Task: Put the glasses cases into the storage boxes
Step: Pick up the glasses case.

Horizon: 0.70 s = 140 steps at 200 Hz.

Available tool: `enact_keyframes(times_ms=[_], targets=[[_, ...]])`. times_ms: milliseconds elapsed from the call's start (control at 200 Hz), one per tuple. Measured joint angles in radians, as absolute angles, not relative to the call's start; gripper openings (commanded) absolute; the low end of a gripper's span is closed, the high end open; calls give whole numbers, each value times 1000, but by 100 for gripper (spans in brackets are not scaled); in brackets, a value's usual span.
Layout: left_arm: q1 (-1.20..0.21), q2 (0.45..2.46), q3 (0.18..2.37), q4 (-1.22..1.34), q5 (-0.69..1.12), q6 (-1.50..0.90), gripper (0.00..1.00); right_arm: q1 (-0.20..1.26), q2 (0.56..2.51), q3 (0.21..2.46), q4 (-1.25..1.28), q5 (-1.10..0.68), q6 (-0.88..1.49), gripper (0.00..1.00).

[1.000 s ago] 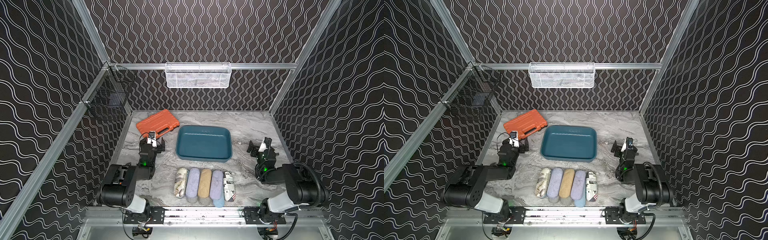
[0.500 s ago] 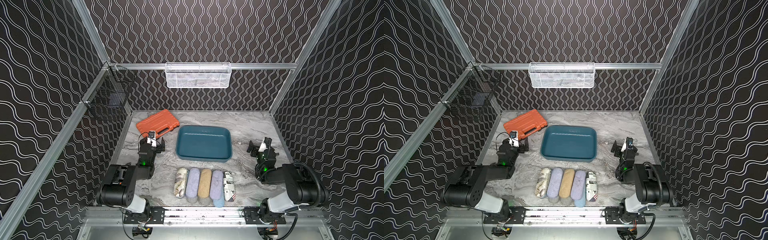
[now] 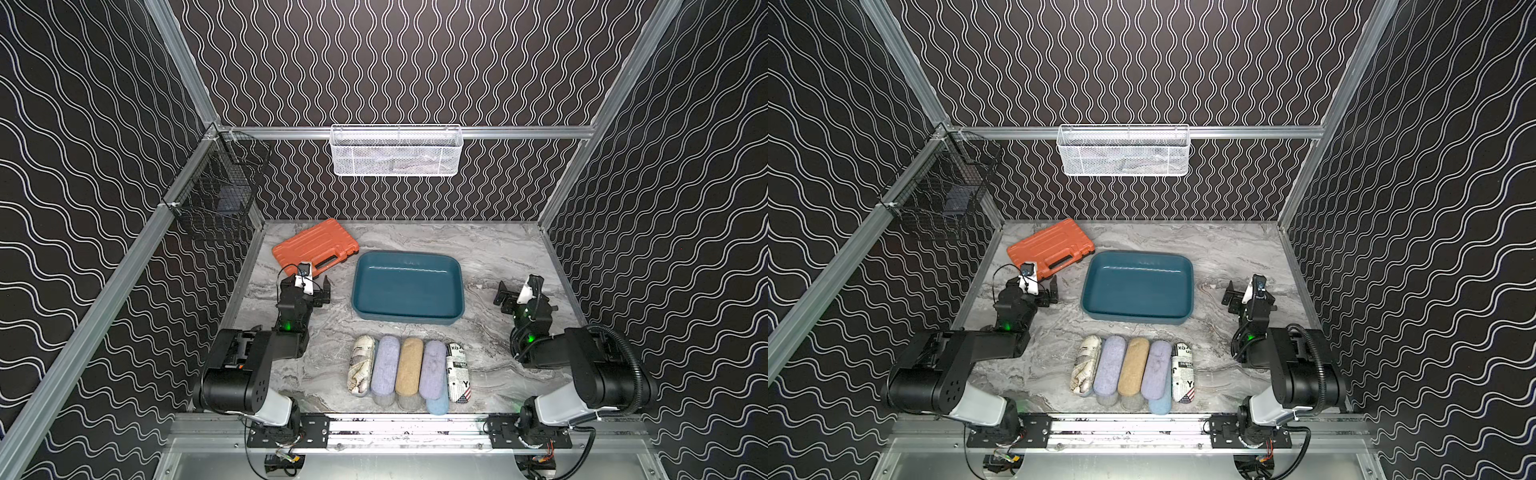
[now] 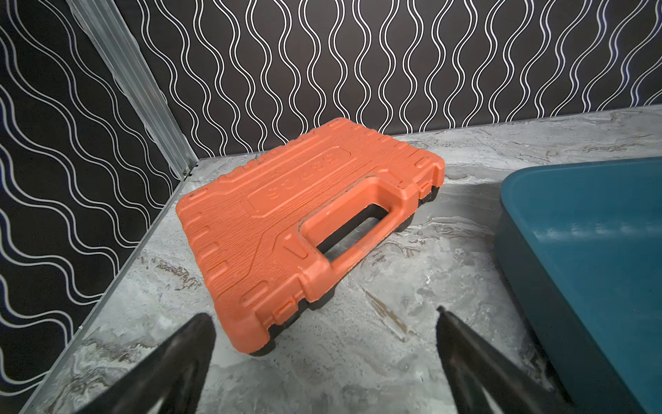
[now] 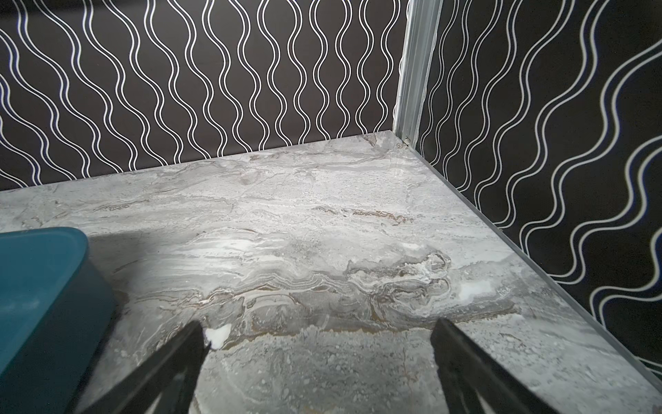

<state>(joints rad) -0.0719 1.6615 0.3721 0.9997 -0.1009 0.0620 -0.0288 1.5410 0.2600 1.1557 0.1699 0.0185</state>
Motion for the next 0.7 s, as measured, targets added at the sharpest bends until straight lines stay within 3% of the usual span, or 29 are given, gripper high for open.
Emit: enact_keyframes(times_ms=[390,701], targets=[[-72,1605,384,946,-139,58,99,-19,1443,304,1052,223,23,100],[-153,1353,426,759,-303,42,99,183,1326,442,807,421,1,100]])
